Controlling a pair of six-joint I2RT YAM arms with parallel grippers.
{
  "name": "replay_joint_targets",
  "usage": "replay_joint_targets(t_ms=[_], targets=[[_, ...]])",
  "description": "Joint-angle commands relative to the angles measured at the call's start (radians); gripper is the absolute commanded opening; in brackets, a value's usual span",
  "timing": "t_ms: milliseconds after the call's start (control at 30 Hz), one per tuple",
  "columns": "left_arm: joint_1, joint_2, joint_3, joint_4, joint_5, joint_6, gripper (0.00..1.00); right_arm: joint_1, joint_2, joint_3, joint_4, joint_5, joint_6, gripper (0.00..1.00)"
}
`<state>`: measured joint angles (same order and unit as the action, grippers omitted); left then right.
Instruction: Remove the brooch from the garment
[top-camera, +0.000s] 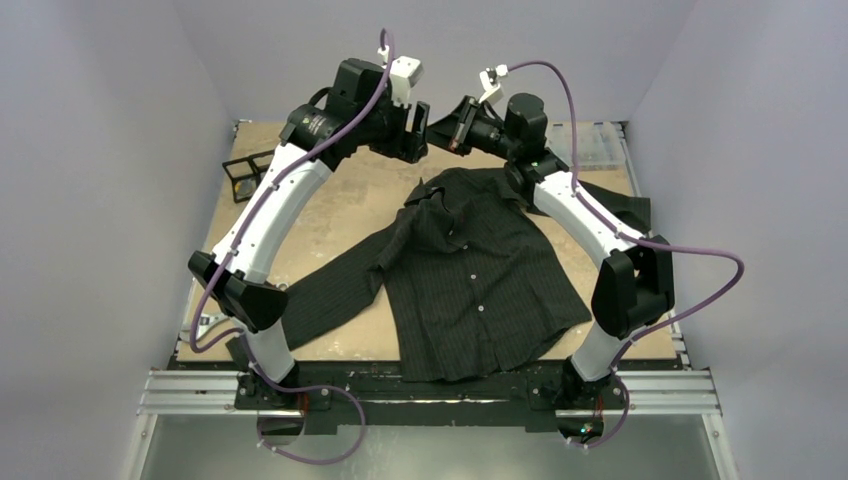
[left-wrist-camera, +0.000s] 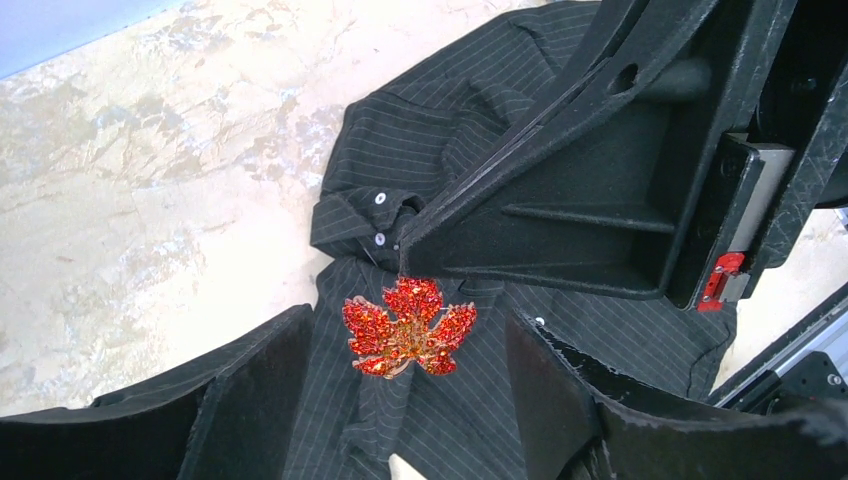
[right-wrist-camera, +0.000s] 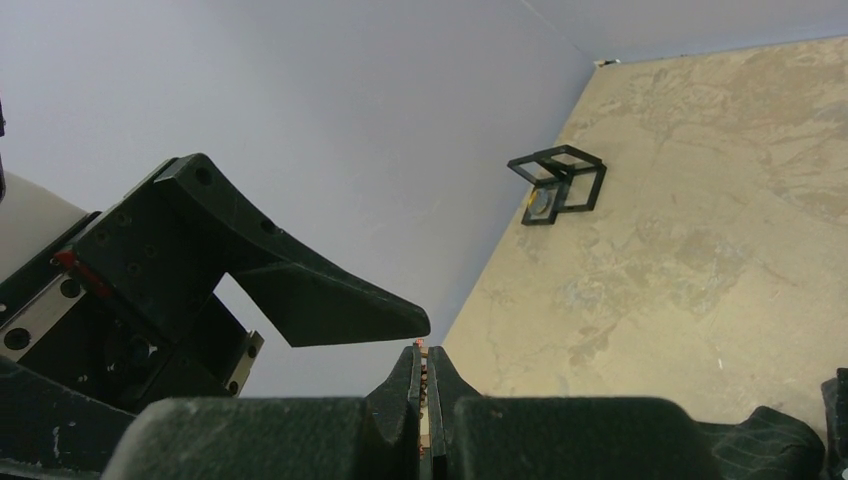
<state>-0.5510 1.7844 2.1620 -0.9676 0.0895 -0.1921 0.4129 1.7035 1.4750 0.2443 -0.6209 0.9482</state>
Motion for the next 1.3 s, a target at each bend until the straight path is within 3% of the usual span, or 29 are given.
replay_joint_targets(t_ms=[0, 200, 567, 733, 933, 1033, 1200, 1267], targets=[[-0.005, 0.001, 0.042, 0.007, 0.002, -0.020, 0.66, 0.004, -0.029, 0.008, 0.011, -0.013, -0.017, 0.00], [-0.007, 0.007, 0.043, 0.007, 0.008, -0.017, 0.60, 0.004, -0.024, 0.011, 0.012, -0.020, -0.014, 0.00], [-0.010, 0.014, 0.042, 0.007, 0.012, -0.020, 0.62, 0.003, -0.013, 0.013, 0.023, -0.028, -0.002, 0.00], [-0.010, 0.012, 0.041, 0.012, 0.014, -0.018, 0.47, 0.004, -0.006, 0.017, 0.023, -0.033, 0.000, 0.00], [-0.010, 0.011, 0.042, 0.017, 0.008, -0.014, 0.39, 0.005, 0.001, 0.026, 0.036, -0.038, 0.003, 0.01], [-0.008, 0.005, 0.032, 0.018, -0.004, -0.022, 0.37, 0.005, 0.000, 0.028, 0.043, -0.035, 0.007, 0.40], [0.048, -0.031, -0.041, 0.019, 0.013, -0.073, 0.35, -0.016, -0.002, 0.042, 0.047, -0.032, 0.011, 0.96], [0.083, -0.060, -0.094, 0.022, 0.020, -0.083, 0.35, -0.048, 0.000, 0.065, 0.047, -0.023, 0.001, 0.99]])
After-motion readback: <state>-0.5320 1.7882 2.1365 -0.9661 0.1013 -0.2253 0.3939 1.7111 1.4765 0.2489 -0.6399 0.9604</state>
